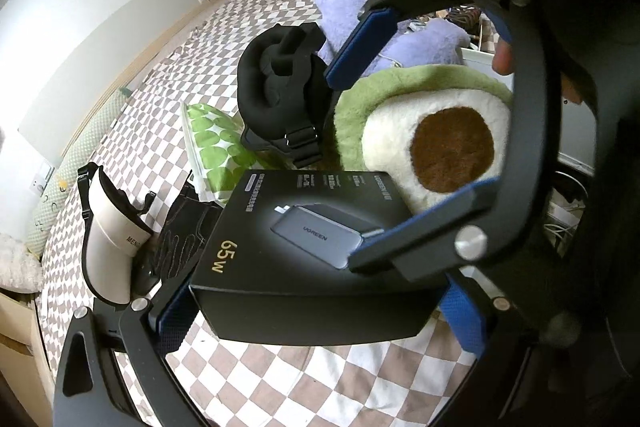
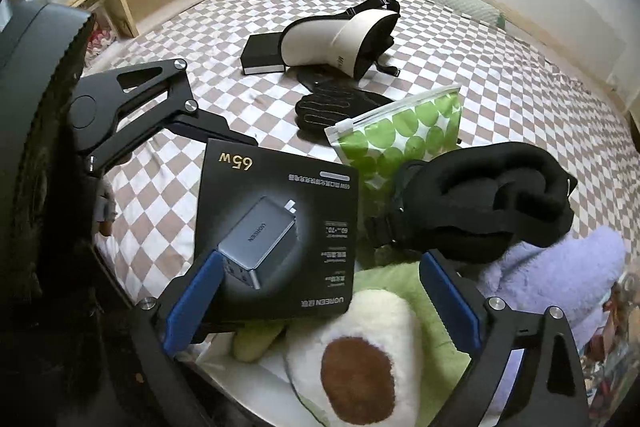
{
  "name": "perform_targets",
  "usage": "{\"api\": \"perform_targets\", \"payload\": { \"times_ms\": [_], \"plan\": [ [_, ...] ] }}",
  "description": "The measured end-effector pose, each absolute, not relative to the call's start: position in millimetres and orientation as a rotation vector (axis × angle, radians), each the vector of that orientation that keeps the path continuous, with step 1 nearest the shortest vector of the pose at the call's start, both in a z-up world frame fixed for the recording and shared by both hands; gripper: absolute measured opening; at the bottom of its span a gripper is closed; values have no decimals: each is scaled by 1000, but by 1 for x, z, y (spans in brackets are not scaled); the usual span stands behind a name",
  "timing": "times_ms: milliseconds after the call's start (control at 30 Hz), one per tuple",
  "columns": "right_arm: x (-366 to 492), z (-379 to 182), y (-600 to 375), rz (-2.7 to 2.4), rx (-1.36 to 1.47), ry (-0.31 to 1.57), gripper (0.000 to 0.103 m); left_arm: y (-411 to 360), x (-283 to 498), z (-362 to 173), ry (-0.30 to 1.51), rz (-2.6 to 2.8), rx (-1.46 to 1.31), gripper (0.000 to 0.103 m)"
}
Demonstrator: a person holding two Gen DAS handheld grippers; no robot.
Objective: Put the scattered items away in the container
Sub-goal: 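Lower the charger box into the white box and open the left tool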
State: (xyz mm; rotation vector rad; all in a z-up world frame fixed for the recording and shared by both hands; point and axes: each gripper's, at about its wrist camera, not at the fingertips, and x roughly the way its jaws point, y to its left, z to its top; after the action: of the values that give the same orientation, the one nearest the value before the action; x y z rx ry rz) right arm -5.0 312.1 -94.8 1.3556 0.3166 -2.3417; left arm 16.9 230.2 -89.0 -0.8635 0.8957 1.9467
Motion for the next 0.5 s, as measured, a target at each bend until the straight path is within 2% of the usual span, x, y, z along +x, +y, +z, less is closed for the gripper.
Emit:
{"api": "perform_targets", "payload": {
  "times_ms": [333, 500],
  "plan": [
    [0, -103, 296, -2253, 1364, 403, 103, 228, 15, -88, 881, 1952, -842, 103],
    [-3, -105, 300, -2230, 1394, 366, 103, 227, 16, -87, 891, 1964, -826, 103]
  ]
}}
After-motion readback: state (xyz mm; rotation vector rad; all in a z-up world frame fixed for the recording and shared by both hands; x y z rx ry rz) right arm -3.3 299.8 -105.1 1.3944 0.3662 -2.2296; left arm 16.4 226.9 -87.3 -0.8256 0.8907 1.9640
